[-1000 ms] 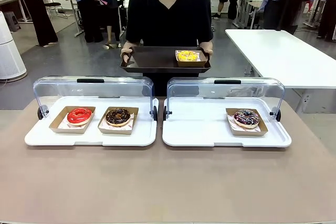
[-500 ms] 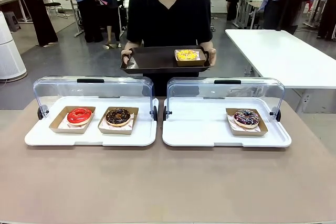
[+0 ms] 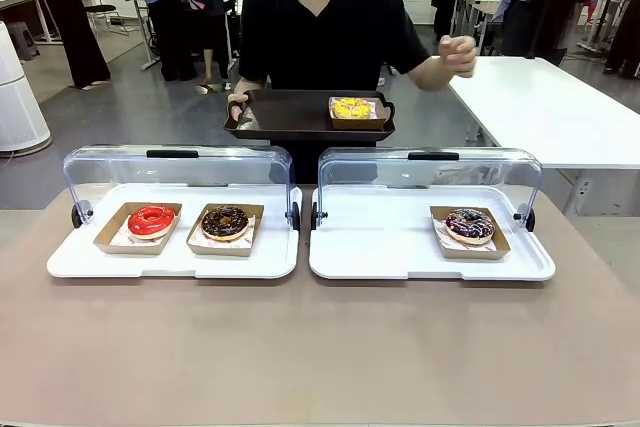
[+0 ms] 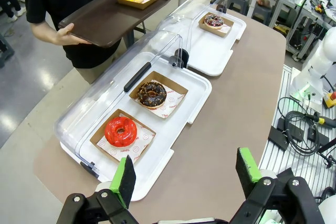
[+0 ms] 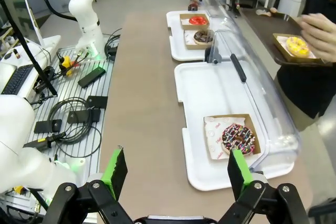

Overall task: Provide the desired donut to the person.
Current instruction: Pick up and lift the Paper togo box containing the Donut pointed at by the person.

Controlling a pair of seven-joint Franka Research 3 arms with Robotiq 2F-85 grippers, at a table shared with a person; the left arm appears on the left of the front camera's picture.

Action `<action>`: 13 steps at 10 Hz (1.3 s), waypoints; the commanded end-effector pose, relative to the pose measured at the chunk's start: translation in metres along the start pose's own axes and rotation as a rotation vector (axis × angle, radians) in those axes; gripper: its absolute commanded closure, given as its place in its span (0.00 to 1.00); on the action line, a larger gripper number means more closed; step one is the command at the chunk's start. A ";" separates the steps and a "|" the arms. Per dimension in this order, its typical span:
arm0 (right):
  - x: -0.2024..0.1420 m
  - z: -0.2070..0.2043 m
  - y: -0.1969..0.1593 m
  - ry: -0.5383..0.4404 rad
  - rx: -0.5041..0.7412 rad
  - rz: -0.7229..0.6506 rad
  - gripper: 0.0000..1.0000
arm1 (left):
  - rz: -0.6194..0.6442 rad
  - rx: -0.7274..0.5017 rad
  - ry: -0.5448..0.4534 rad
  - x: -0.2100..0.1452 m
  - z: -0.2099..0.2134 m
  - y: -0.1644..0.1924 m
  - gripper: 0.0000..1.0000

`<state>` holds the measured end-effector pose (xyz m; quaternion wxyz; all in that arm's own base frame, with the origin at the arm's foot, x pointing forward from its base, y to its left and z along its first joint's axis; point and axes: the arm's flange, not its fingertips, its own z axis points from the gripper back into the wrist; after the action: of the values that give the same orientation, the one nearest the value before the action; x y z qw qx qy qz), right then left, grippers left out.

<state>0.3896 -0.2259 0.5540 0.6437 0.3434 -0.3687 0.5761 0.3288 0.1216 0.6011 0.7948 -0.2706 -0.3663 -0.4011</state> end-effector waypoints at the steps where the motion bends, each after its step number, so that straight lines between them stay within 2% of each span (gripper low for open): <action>1: -0.001 -0.001 0.000 -0.009 0.002 0.003 0.00 | 0.000 -0.006 -0.006 0.001 0.000 -0.001 0.00; 13: -0.001 -0.001 0.000 -0.009 0.002 0.003 0.00 | 0.000 -0.006 -0.006 0.001 0.000 -0.001 0.00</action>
<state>0.3896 -0.2258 0.5540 0.6437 0.3434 -0.3686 0.5761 0.3288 0.1216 0.6011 0.7948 -0.2706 -0.3663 -0.4011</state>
